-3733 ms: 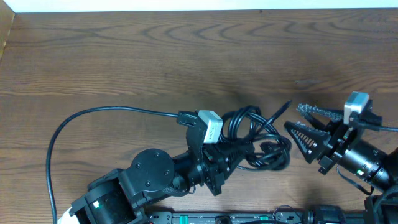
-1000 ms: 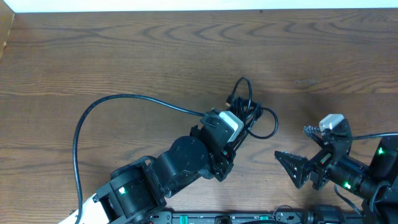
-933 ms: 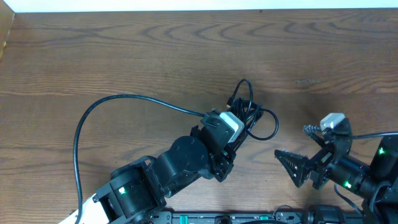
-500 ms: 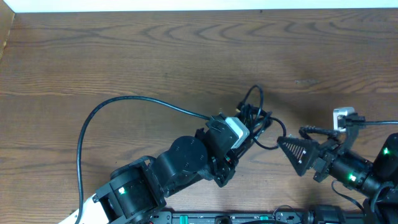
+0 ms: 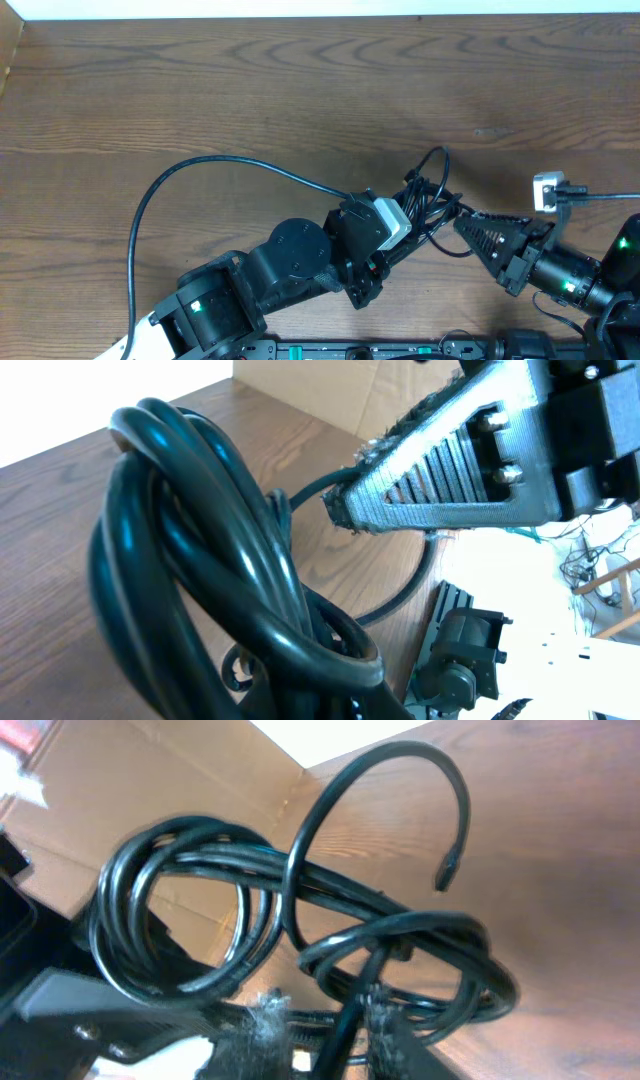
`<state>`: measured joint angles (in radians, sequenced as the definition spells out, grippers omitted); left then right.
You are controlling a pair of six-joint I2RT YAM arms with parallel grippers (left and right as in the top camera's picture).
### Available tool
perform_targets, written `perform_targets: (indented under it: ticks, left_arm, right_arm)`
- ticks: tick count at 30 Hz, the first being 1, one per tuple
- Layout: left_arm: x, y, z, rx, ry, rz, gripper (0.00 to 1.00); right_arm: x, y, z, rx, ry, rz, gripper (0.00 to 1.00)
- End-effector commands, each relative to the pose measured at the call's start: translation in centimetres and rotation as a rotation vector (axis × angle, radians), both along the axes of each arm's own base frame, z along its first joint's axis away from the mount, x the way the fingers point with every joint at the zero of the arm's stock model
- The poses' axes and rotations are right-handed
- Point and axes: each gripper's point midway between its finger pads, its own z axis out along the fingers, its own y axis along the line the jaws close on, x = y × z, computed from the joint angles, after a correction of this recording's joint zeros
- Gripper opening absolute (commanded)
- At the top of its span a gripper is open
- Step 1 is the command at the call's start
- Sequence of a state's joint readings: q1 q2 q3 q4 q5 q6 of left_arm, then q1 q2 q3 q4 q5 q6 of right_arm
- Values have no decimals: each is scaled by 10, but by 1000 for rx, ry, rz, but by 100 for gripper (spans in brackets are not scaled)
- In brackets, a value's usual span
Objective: Untangle cables
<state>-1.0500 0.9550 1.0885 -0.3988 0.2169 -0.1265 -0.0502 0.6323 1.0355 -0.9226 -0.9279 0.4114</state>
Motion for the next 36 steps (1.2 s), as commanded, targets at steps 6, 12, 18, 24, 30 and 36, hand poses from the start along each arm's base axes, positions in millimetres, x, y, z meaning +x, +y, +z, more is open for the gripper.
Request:
perform_targets:
  ticks: [6,12,18,24,30,36]
  left_arm:
    - [27,18,3,14,-13,195,8]
    - [65,72,-27,45,157,649,7]
    - [63,76,-34,65,184,665,8]
    - [55,61,-28,56,163,550,8]
    - [49,53,-23,48,146,486,7]
    - [38,39,-17,55,100,356,7]
  right_arm:
    - [-6,4,12,-1,-60,45,1]
    - [-6,6,17,-22,-123,75,1]
    - [1,-1,10,-55,-105,16,1]
    - [10,-17,-7,-122,-46,-95,31]
    - [12,-21,-12,-141,-24,-123,46]
    - [11,-21,-13,-141,-18,-121,73]
